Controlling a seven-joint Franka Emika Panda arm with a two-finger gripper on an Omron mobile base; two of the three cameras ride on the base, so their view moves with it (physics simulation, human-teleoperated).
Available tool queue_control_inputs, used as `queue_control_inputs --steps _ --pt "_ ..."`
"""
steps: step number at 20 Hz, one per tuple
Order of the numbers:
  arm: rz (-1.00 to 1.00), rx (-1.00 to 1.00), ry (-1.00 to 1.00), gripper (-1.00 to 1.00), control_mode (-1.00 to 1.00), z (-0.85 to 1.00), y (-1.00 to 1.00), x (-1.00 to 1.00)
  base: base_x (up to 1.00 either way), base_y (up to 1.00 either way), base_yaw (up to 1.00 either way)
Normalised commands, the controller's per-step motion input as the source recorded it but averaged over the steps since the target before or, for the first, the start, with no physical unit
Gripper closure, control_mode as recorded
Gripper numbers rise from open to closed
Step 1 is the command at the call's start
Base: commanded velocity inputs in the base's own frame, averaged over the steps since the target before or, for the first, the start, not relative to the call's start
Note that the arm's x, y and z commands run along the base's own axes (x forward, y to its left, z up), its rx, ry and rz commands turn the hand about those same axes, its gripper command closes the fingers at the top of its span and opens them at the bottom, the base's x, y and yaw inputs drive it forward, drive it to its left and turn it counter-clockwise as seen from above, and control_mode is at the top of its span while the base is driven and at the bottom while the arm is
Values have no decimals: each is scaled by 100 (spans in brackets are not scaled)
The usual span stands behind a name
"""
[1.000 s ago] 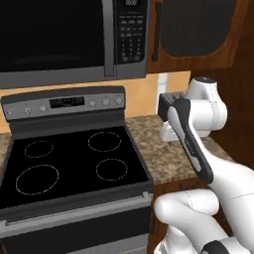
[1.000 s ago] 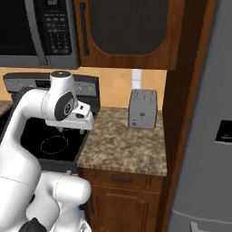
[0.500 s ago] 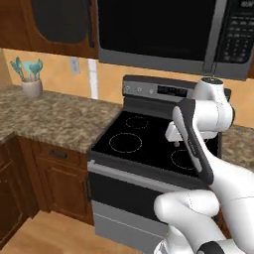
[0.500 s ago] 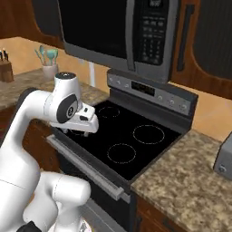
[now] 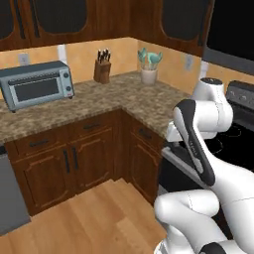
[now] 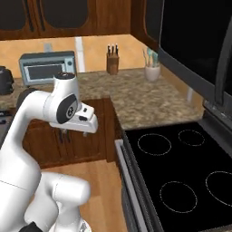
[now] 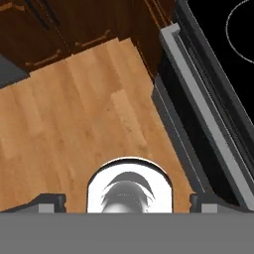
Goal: Navigate to the toaster oven.
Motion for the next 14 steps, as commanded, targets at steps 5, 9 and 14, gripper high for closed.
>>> queue_control_inputs --steps 5,9,14 --pt "0 0 0 -100 100 0 0 0 77 50 56" --pt "0 0 0 -100 100 0 0 0 100 50 20" --pt "0 0 0 -100 100 0 0 0 100 58 2"
